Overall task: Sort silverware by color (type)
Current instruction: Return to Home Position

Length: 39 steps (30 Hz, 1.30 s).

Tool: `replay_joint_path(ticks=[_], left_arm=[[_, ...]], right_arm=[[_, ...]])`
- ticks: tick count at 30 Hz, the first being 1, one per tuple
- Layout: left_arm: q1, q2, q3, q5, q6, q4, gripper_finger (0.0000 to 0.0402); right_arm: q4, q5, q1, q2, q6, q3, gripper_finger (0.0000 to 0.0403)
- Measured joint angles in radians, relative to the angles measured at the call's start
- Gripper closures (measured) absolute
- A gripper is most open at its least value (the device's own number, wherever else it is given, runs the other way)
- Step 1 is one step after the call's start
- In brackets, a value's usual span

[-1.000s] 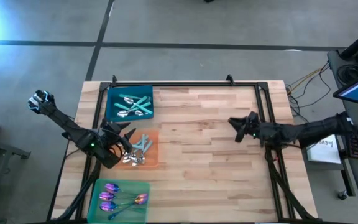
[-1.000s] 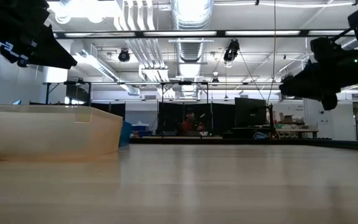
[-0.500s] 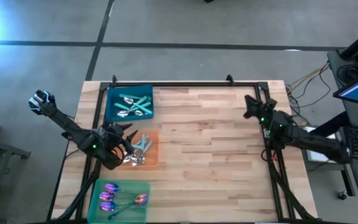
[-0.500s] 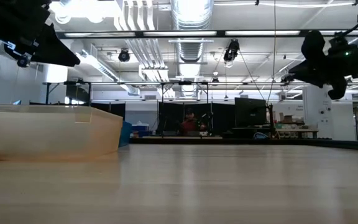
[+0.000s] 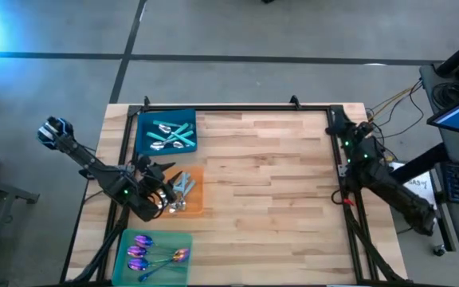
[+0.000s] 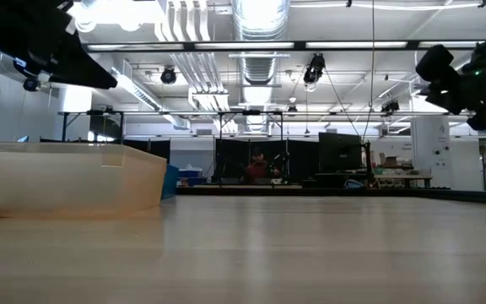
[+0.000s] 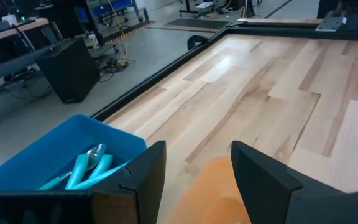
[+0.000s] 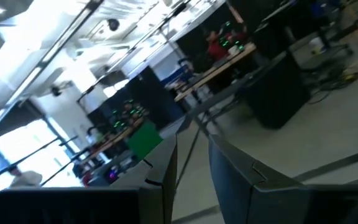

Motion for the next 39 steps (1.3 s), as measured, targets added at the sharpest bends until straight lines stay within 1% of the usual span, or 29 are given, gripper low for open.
replay_joint_path(ticks=[4, 8, 10, 12, 15, 19, 21, 23, 26, 29, 32, 35, 37, 39], left_arm=[[0.000, 0.008, 0.000, -0.001, -0.001, 0.003, 0.0235], [0.001, 0.012, 0.000, -0.007, 0.000, 0.021, 0.0235], [0.004, 0.012, 0.000, -0.009, 0.026, 0.047, 0.0235], [0.015, 0.012, 0.000, -0.017, 0.080, 0.092, 0.0235], [0.050, 0.012, 0.000, -0.025, 0.206, 0.181, 0.0235], [0.152, 0.012, 0.000, -0.026, 0.378, 0.341, 0.0235], [0.219, 0.012, 0.000, -0.012, 0.449, 0.391, 0.0235], [0.295, 0.012, 0.000, 0.054, 0.505, 0.416, 0.0235], [0.415, 0.012, -0.003, 0.168, 0.529, 0.449, 0.0235], [0.528, -0.028, -0.033, 0.266, 0.553, 0.502, 0.0235], [0.637, -0.126, -0.124, 0.386, 0.610, 0.681, 0.0235], [0.730, -0.252, -0.258, 0.568, 0.641, 0.910, 0.0235], [0.774, -0.343, -0.344, 0.675, 0.642, 1.027, 0.0235], [0.801, -0.423, -0.412, 0.721, 0.642, 1.075, 0.0235]], right_arm=[[-0.001, 0.000, -0.044, 0.000, 0.000, 0.000, 0.0321], [0.000, -0.002, -0.049, 0.006, 0.000, 0.000, 0.0321], [-0.001, -0.002, -0.049, 0.010, 0.000, 0.000, 0.0321], [0.001, -0.002, -0.049, 0.016, 0.000, 0.000, 0.0321], [0.001, -0.002, -0.049, 0.023, 0.000, 0.000, 0.0321], [0.001, -0.002, -0.049, 0.025, 0.000, 0.000, 0.0321], [0.001, -0.002, -0.049, 0.025, 0.000, 0.000, 0.0321], [0.001, -0.002, -0.049, 0.025, 0.000, 0.000, 0.0321], [0.001, -0.002, -0.049, 0.025, 0.000, 0.000, 0.0321], [0.002, -0.002, -0.049, 0.025, 0.000, 0.000, 0.0321], [0.002, -0.002, -0.049, 0.025, 0.000, 0.000, 0.0321], [0.002, -0.002, -0.049, 0.025, 0.000, 0.000, 0.0321], [0.002, -0.002, -0.049, 0.025, 0.000, 0.000, 0.0321], [0.002, -0.002, -0.049, 0.025, 0.000, 0.000, 0.0321]])
